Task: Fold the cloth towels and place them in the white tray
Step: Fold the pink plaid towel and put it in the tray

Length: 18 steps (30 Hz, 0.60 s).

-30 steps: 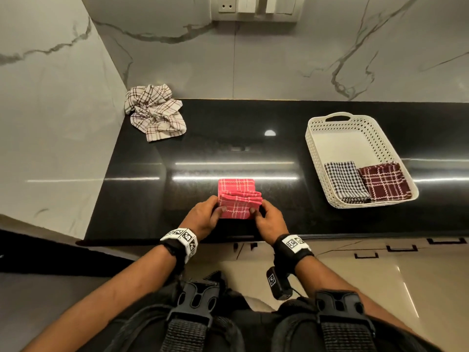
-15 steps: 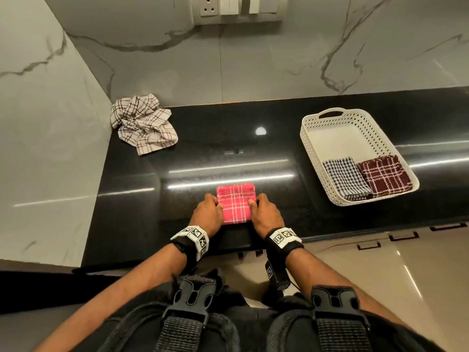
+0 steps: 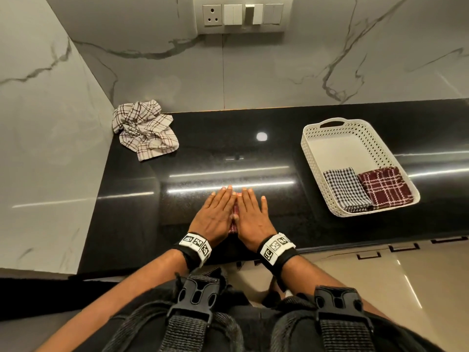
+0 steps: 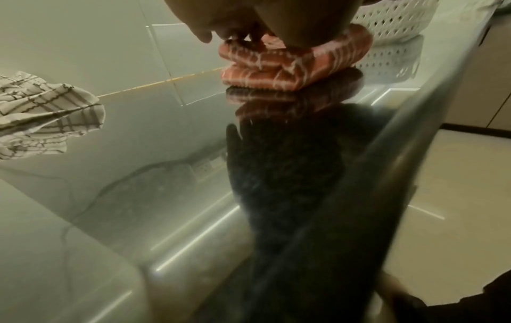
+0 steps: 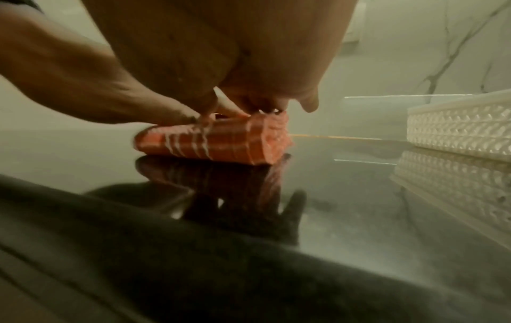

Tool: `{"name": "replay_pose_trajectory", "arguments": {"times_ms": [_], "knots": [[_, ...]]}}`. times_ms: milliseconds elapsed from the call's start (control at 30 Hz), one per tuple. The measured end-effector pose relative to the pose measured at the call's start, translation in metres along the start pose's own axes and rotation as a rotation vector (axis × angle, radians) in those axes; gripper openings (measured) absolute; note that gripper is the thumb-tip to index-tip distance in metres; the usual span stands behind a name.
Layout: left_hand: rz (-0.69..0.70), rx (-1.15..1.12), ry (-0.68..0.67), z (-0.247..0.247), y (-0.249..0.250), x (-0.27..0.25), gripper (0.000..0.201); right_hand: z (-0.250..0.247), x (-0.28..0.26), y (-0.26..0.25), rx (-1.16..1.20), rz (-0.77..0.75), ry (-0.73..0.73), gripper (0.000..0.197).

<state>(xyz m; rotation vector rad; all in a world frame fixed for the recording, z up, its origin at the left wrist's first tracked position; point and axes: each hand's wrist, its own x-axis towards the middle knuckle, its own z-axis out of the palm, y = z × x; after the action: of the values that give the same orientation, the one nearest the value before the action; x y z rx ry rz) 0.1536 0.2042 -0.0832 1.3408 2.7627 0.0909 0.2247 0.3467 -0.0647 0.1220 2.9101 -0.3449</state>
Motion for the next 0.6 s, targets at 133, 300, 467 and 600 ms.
{"name": "replay_pose_trajectory", "arguments": {"times_ms": [133, 300, 467, 600], "knots": [[-0.010, 0.015, -0.154, 0.005, -0.016, 0.008, 0.065, 0.009, 0.013, 0.019, -0.031, -0.011, -0.138, 0.075], [0.012, -0.024, -0.201, 0.006, -0.026, 0.015, 0.070, 0.010, 0.019, 0.025, 0.030, -0.014, -0.206, 0.080], [-0.034, -0.140, -0.173, -0.011, -0.021, 0.026, 0.074, 0.004, 0.014, 0.024, 0.221, 0.112, -0.145, 0.097], [-0.298, -0.473, -0.250, -0.026, -0.028, 0.042, 0.087, -0.003, -0.004, 0.019, 0.338, 0.346, 0.065, 0.080]]}}
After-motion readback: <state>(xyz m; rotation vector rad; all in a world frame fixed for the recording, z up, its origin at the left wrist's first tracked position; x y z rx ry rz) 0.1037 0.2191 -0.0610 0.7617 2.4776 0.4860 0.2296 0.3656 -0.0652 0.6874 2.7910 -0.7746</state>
